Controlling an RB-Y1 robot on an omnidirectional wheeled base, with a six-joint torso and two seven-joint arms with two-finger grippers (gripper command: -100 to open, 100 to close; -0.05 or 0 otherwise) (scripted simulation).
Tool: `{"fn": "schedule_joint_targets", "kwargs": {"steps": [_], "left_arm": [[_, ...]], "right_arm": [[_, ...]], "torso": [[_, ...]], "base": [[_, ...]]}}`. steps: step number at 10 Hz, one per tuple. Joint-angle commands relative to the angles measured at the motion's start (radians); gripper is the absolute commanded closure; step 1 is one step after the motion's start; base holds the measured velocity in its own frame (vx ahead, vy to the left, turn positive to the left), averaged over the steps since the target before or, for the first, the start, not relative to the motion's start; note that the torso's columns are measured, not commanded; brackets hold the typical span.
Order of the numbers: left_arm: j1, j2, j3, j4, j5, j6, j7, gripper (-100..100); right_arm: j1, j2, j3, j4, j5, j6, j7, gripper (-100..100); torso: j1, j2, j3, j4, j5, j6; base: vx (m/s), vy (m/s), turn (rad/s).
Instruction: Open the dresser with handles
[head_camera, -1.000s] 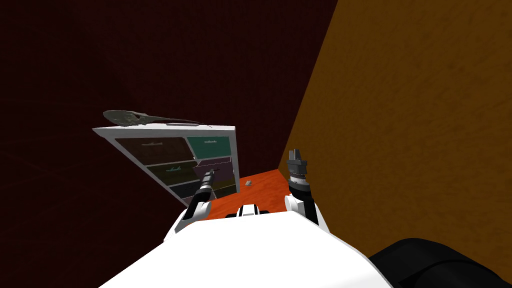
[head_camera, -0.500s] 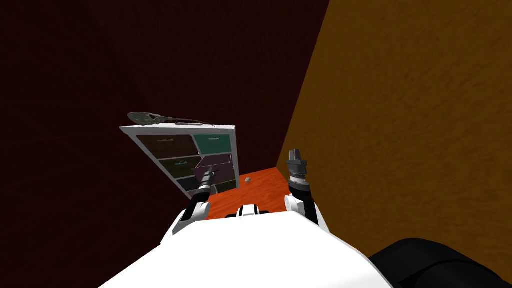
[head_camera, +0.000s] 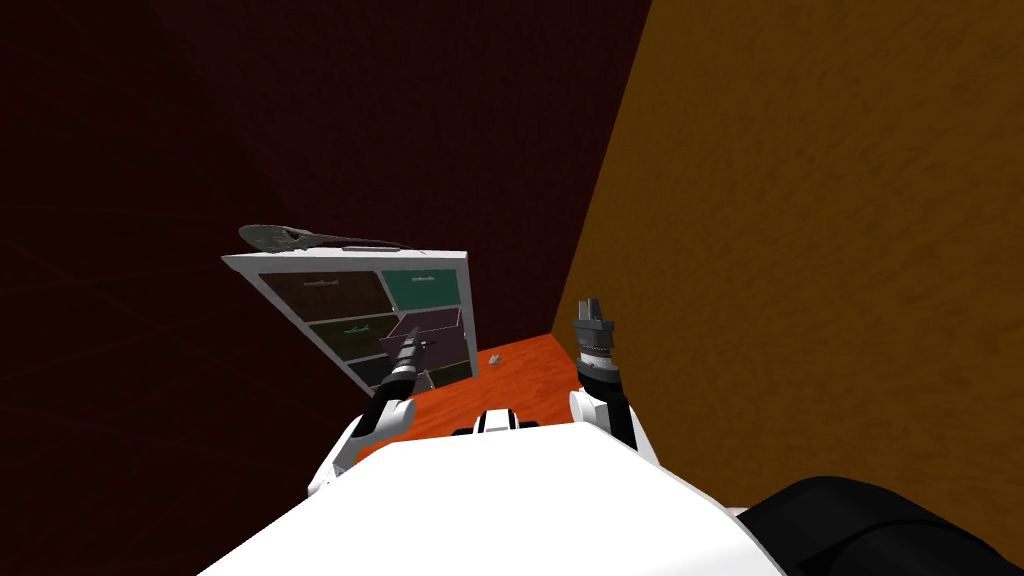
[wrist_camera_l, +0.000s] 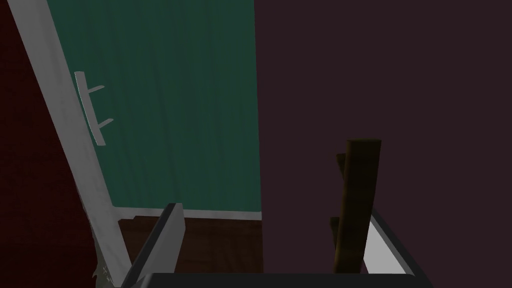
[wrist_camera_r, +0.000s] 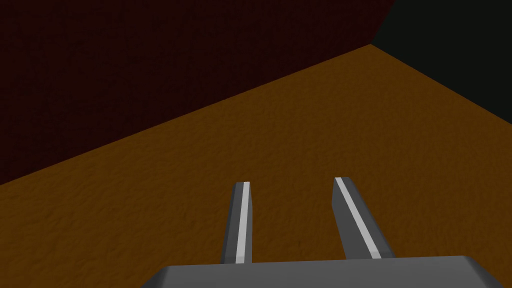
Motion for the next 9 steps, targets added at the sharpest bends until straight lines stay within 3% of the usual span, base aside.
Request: {"fn": "schedule_joint_targets", "kwargs": {"steps": [1,2,3,4,9], "left_arm": [[0.006,-0.001,0.013,-0.063,0.006,0.061,0.000,-100],[0.008,0.000,0.019,-0.084,0.008,0.081,0.001,-100],[0.012,-0.003,0.013,-0.066,0.006,0.073,-0.001,-100],[0.014,-0.003,0.013,-0.068,0.007,0.079,0.000,0],[0.017,-0.004,0.012,-0.061,0.007,0.084,0.000,0]], "right_arm": [[0.000,0.000,0.000,0.000,0.000,0.000,0.000,0],[0.000,0.000,0.000,0.000,0.000,0.000,0.000,0],[0.000,0.000,0.000,0.000,0.000,0.000,0.000,0],[0.000,0.000,0.000,0.000,0.000,0.000,0.000,0],[0.000,0.000,0.000,0.000,0.000,0.000,0.000,0]], "torso": [[-0.001,0.001,0.001,0.001,-0.001,0.000],[-0.002,0.003,0.001,0.003,-0.003,0.000],[-0.003,0.004,0.002,0.005,-0.004,-0.001],[-0.003,0.004,0.002,0.003,-0.003,-0.001],[0.000,-0.001,-0.001,0.000,-0.001,0.000]], "base": [[-0.020,-0.006,-0.035],[-0.019,-0.007,-0.037],[0.000,0.000,0.000],[0.000,0.000,0.000],[0.000,0.000,0.000]]}}
